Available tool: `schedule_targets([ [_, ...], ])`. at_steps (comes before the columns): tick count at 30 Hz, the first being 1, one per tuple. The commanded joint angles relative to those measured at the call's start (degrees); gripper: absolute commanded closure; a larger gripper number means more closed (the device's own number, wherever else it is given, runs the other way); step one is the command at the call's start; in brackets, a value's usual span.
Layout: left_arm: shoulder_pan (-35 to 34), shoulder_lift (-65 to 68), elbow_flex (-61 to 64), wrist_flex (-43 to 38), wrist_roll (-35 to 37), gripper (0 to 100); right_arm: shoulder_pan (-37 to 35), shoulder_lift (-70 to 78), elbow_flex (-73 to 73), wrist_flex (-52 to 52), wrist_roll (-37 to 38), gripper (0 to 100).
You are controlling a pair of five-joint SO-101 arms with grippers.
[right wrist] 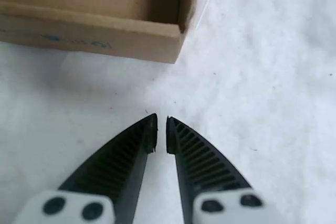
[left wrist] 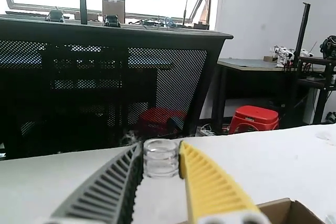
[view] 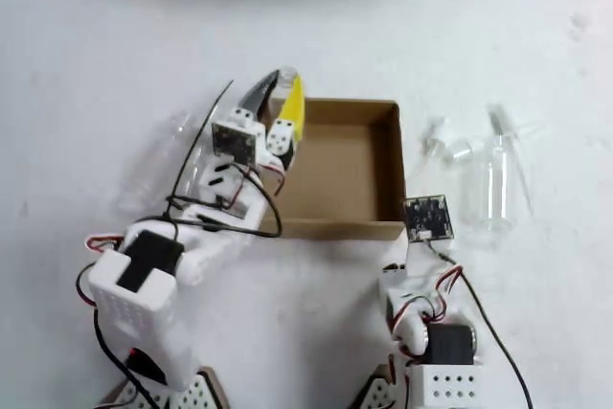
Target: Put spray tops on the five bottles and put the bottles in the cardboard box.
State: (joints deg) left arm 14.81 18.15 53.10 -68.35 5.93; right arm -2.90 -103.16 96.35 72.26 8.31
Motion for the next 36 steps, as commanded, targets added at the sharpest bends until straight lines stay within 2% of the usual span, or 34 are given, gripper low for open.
schedule_targets([
  [1,-1.27,-0.31,-0.79,-1.14,-0.88,98,-0.13,-0.04,0.53,0.31,0.53,98.4],
  [13,-1.27,-0.31,0.18,-1.05,-0.79,97,-0.04,-0.04,0.53,0.31,0.53,98.4],
  [20,-1.19,-0.75,0.97,3.87,-0.79,79,-0.04,-0.04,0.53,0.31,0.53,98.4],
  [27,-1.19,-0.92,0.97,3.34,-0.79,87,-0.04,-0.04,0.53,0.31,0.53,98.4],
  [36,-1.8,-3.3,1.41,4.04,-0.88,88,-0.04,-0.04,0.53,0.31,0.53,98.4],
])
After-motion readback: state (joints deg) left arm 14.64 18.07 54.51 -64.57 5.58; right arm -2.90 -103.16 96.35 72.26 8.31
